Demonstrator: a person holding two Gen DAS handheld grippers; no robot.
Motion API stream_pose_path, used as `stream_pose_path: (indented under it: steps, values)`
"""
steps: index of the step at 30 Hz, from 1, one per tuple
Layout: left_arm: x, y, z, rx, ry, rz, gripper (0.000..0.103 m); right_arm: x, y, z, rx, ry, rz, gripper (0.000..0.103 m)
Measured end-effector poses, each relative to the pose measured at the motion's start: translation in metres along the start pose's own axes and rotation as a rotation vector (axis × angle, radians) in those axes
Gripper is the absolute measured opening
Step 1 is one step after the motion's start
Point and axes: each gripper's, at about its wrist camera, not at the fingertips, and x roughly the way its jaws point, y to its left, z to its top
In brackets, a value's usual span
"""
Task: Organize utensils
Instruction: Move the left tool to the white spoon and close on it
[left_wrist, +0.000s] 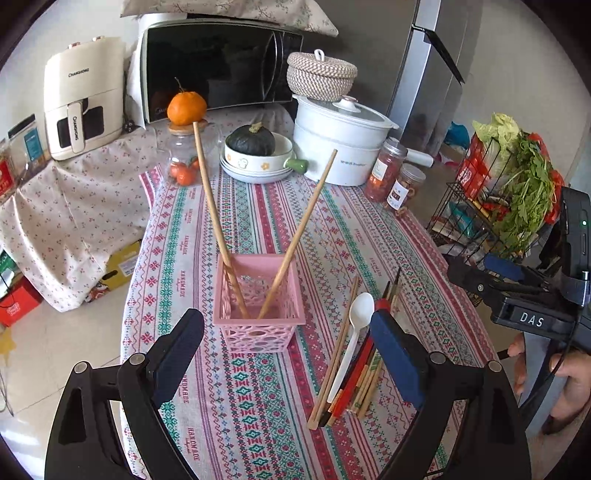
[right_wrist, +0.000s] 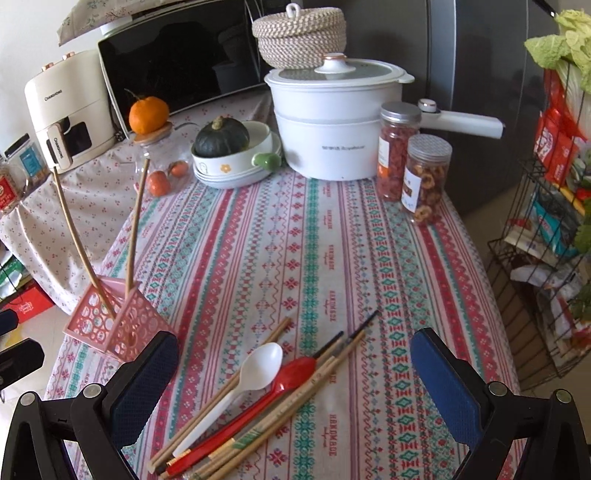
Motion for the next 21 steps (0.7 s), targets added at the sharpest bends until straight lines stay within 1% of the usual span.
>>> stream_pose_path:
  steps: [6,11,14,17,21]
  values:
    - [0.014,-0.044,-0.017,0.124,0.09,-0.041,0.093,0.004,-0.023,-0.015,0.014,0.068,-0.042,0.103]
    - [0.032,-0.07,-0.024,0.167,0.142,-0.044,0.093,0.007,-0.038,-0.023,0.02,0.102,-0.079,0.103]
    - [0.051,-0.079,-0.026,0.162,0.185,-0.043,0.093,0.008,-0.049,-0.027,0.043,0.117,-0.087,0.103]
    - [0.072,-0.084,-0.028,0.132,0.233,-0.05,0.093,0.011,-0.061,-0.029,0.074,0.13,-0.097,0.103]
    - [0.098,-0.086,-0.027,0.079,0.289,-0.085,0.093,0.015,-0.073,-0.032,0.116,0.156,-0.101,0.103]
